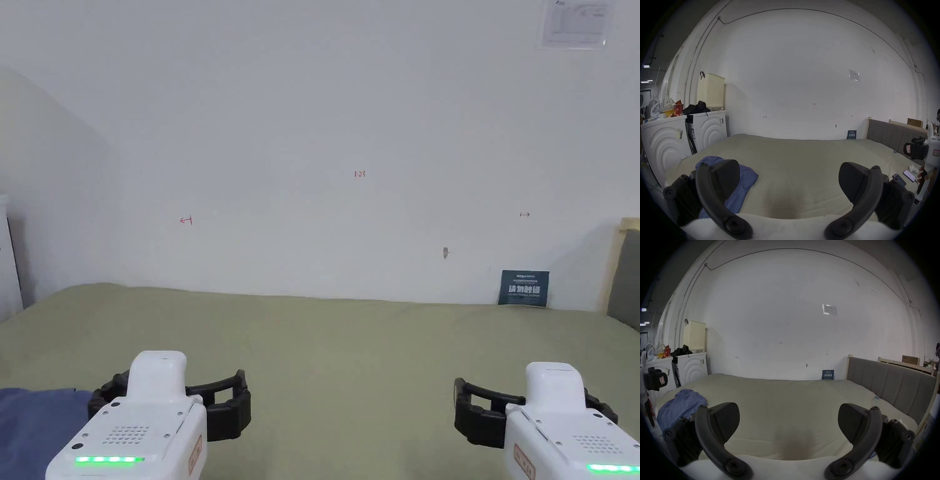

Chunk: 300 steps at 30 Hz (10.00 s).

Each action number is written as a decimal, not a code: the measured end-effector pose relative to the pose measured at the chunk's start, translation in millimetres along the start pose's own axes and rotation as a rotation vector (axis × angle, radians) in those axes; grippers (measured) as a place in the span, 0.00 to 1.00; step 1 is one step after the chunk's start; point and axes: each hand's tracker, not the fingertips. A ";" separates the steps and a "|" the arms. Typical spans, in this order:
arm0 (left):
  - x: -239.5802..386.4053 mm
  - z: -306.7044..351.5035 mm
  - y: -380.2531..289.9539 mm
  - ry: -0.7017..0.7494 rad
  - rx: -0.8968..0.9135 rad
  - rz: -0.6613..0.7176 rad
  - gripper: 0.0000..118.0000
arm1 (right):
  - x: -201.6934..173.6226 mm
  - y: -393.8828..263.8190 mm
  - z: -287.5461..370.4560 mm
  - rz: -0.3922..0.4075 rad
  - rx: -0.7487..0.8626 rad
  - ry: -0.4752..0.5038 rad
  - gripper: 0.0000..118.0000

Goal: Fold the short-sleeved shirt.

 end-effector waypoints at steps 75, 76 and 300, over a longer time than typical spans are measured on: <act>38.5 33.8 49.3 -0.028 -0.064 0.045 1.00 | -6.1 6.5 -1.1 0.048 0.004 0.018 1.00; 22.2 13.3 35.5 -0.030 -0.063 0.041 1.00 | -4.6 7.9 -1.0 0.039 0.006 0.027 1.00; -49.3 -241.5 99.1 -0.183 -0.366 0.264 0.06 | 32.2 72.4 -189.7 -0.035 -0.265 0.218 0.07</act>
